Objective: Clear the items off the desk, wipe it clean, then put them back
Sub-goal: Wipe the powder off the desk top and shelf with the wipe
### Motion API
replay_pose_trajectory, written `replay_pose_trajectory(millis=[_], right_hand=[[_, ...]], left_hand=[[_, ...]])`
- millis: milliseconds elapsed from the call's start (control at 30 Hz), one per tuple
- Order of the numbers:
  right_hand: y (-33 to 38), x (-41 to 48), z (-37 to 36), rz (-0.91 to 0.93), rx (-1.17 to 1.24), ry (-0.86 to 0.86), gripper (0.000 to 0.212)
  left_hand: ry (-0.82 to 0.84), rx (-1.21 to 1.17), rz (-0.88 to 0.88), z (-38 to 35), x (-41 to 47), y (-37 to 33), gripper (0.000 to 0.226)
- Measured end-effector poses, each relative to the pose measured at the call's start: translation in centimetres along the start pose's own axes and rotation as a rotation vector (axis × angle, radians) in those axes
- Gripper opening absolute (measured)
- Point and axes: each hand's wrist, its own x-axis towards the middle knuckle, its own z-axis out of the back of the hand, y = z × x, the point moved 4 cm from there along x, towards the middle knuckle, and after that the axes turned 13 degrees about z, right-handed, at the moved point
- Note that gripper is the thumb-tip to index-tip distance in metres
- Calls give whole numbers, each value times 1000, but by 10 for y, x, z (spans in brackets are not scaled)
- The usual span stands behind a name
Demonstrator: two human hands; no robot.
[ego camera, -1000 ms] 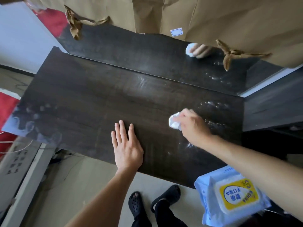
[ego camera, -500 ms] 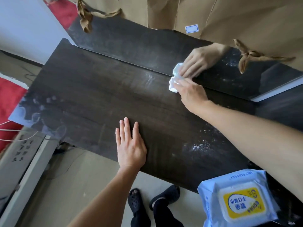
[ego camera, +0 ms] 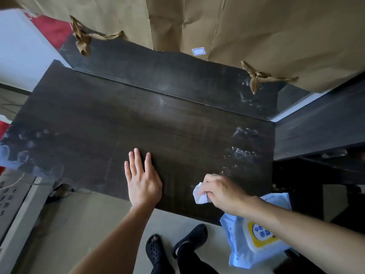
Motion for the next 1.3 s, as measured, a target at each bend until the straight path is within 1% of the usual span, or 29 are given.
replay_pose_trajectory(millis=[33, 67, 100, 133, 167, 233, 300, 400, 500, 533, 567, 600, 667, 733, 767, 833, 900, 967, 1067, 1167, 1233, 1300], right_hand=[[-6, 3, 8, -40, 28, -40, 31], [-20, 7, 22, -117, 32, -156, 31], [-38, 12, 39, -221, 4, -296, 29], [-54, 15, 55, -326, -47, -398, 25], [-66, 17, 65, -417, -97, -436, 22], [-73, 21, 61, -509, -205, -388, 23], [-53, 19, 40, -488, -268, -334, 29], [2, 2, 1, -352, -246, -334, 37], [51, -13, -42, -231, -108, -125, 34], [59, -14, -47, -221, -43, -80, 31], [60, -10, -44, -232, 8, -92, 28], [56, -2, -39, -248, 20, -151, 26], [36, 16, -23, -322, -10, -334, 23], [29, 28, -17, -410, -71, -431, 24], [31, 29, -22, -434, -96, -436, 27], [49, 20, -45, -435, -117, -371, 31], [77, -5, -75, -379, -55, -303, 31], [100, -33, -90, -360, 53, -290, 28], [113, -74, -73, -404, 143, -429, 29], [113, -123, -43, -454, 169, -603, 28], [105, -162, -27, -503, 197, -724, 21], [92, -201, -16, -539, 215, -848, 16]], left_hand=[[-1, -2, -6, 0, 0, 0, 47], [-2, -4, -9, -1, 0, 1, 47], [-4, -6, -8, -2, 1, 2, 46], [-8, -6, -5, -2, 1, 2, 45], [-13, -6, -3, -3, 1, 2, 44], [-13, -8, -2, -4, 1, 3, 44], [1, -12, 0, -5, 1, 4, 45], [32, -18, -5, -4, 1, 4, 47], [72, -51, -14, 0, 2, 5, 47], [87, -59, -36, 2, 2, 8, 46], [102, -57, -69, 5, 3, 12, 45], [121, -47, -108, 8, 3, 19, 43], [160, -26, -171, 16, -2, 36, 43], [187, -14, -214, 26, -12, 53, 46], [198, -12, -228, 29, -17, 60, 47], [223, -9, -243, 35, -26, 73, 48], [259, -4, -240, 41, -34, 82, 47], [272, -21, -217, 50, -40, 85, 41], [267, -46, -184, 61, -54, 70, 28], [321, -62, -214, 69, -73, 31, 22], [383, -95, -217, 72, -89, -5, 18], [514, -103, -137, 66, -107, -41, 26]])
